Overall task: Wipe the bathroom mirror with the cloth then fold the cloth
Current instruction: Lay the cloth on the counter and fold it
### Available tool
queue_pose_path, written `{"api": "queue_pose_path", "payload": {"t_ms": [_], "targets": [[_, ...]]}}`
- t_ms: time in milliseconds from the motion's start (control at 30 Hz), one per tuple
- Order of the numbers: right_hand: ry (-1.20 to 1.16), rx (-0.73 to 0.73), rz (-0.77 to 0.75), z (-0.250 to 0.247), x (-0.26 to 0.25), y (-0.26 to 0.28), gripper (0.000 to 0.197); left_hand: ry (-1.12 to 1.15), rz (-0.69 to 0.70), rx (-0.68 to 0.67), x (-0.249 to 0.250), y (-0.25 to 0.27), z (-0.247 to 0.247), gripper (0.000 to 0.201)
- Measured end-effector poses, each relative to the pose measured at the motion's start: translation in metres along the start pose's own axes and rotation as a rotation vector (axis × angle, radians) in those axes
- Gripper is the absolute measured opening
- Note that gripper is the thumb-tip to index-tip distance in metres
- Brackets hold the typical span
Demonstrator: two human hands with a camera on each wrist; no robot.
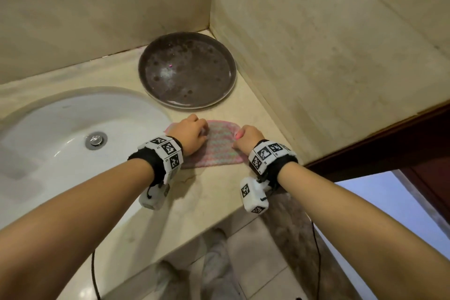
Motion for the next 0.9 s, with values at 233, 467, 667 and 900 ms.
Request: {"api": "queue_pose_path", "payload": {"t_ms": [233,467,667,900], "targets": [[-0.510,-0.089,-0.045,-0.007,-0.004,0.006,0.029,0.040,0.007,0.103,-0.007,0.014,0.006,0.029],[-0.689,-0.155,0.062,-0.010,0.004,-0.024,0.038,0.093,-0.048,0.128,-0.021,0.024,0.004,0.027],[-0.787,-0.198,0.091,-0.011,-0.009,0.005,0.021,0.153,-0.132,0.157,-0.031,0.031,0.004,0.024],[-0.300,0.166,0.034,-0.035,0.016,0.000,0.019,0.308,-0.314,0.103,-0.046,0.030,0.007,0.035]]}}
Point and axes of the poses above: each hand's wrist, its own y-axis away from the middle knuckle, its own z-axis out of the palm, x = y × z, the point moved 1 cm from there along -y, towards the middle knuckle, and after that the axes turned 13 degrees about -x, right-handed, at the moved point
